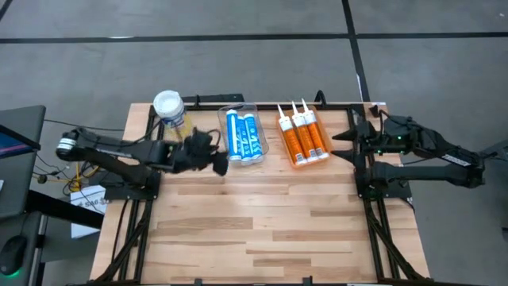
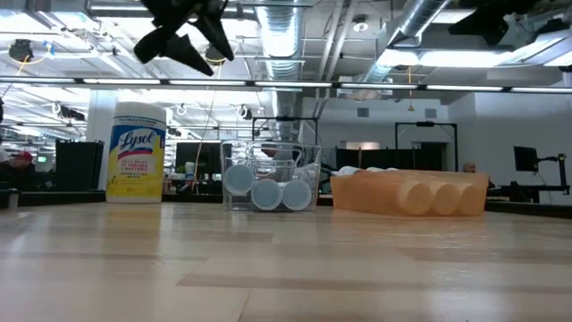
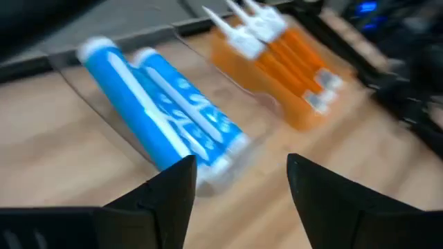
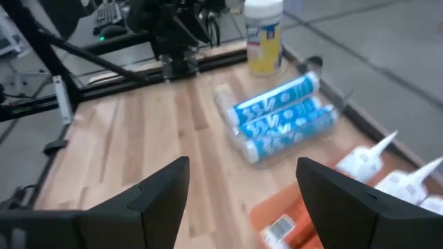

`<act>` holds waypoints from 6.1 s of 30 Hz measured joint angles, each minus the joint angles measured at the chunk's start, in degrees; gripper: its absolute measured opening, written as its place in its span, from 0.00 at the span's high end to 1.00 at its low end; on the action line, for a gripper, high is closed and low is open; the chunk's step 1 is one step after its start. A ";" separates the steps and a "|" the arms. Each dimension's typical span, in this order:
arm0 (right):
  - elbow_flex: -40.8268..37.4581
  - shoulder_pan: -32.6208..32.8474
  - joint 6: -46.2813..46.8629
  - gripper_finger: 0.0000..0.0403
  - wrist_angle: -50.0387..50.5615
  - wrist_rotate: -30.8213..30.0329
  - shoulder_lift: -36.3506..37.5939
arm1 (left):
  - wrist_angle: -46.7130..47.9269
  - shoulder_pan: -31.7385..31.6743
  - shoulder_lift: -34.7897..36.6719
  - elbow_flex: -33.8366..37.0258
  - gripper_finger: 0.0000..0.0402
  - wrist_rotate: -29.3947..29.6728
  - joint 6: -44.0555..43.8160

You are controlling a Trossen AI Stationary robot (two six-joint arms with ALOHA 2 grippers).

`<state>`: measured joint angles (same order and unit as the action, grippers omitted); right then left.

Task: Pick & place silicon tubes, Sealant and Lysol wipes
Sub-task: Return to Home Position

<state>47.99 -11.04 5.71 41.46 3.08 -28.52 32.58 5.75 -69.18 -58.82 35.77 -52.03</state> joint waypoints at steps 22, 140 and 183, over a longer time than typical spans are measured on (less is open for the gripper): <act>-0.02 10.05 5.71 0.36 -9.77 13.33 1.26 | -13.90 9.63 34.59 25.62 0.47 2.21 13.14; -47.50 6.03 15.29 0.36 -43.17 4.30 27.03 | -17.27 9.59 69.19 52.23 0.47 9.01 16.50; -47.56 6.03 15.30 0.36 -43.20 4.39 27.03 | -17.20 9.59 69.19 52.23 0.47 9.01 16.52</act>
<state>0.43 -5.02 21.02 -1.74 7.46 -1.50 15.38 15.33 0.01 -6.59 44.77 -35.51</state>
